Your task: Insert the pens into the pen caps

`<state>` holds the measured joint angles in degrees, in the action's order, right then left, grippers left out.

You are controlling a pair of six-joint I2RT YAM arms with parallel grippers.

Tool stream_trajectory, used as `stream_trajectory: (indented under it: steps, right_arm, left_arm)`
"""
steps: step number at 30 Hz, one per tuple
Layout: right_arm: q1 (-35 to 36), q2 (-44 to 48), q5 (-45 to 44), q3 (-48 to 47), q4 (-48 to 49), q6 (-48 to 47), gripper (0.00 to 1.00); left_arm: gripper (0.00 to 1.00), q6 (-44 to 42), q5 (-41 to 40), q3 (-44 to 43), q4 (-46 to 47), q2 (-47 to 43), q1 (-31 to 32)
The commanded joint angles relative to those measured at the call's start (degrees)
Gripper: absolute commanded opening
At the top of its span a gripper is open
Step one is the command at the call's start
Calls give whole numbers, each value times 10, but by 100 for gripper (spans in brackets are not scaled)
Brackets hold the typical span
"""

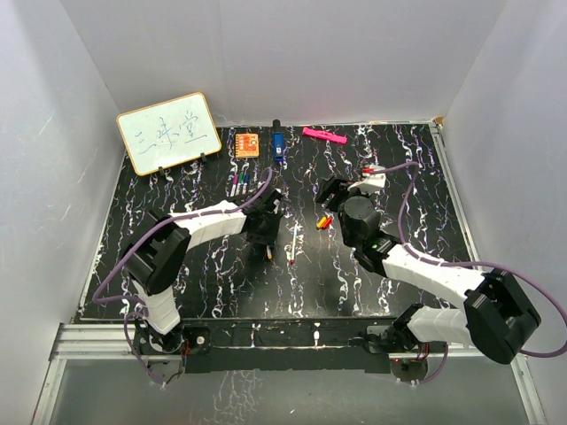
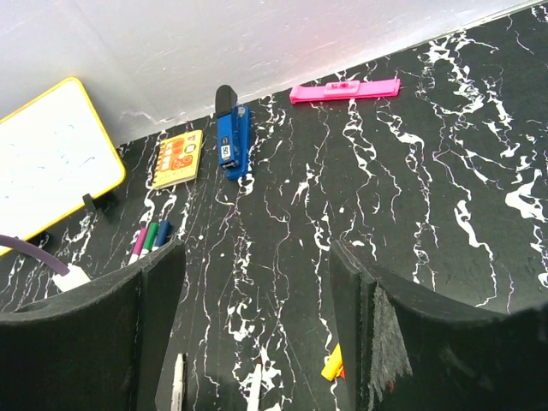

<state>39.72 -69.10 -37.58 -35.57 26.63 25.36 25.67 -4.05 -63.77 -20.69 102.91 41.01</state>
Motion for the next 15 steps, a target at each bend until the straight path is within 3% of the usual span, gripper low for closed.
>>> stream_trajectory:
  steps: [1,8,15]
  right_arm:
    - [-1,21,3,6,25,1,66]
    - [-2,25,7,10,25,10,66]
    - [-1,29,7,11,17,15,65]
  left_arm:
    - [39,4,-30,-19,-37,3,3]
    - [36,-17,-85,-42,-116,50,4]
    - [29,-37,-78,-63,-127,77,3]
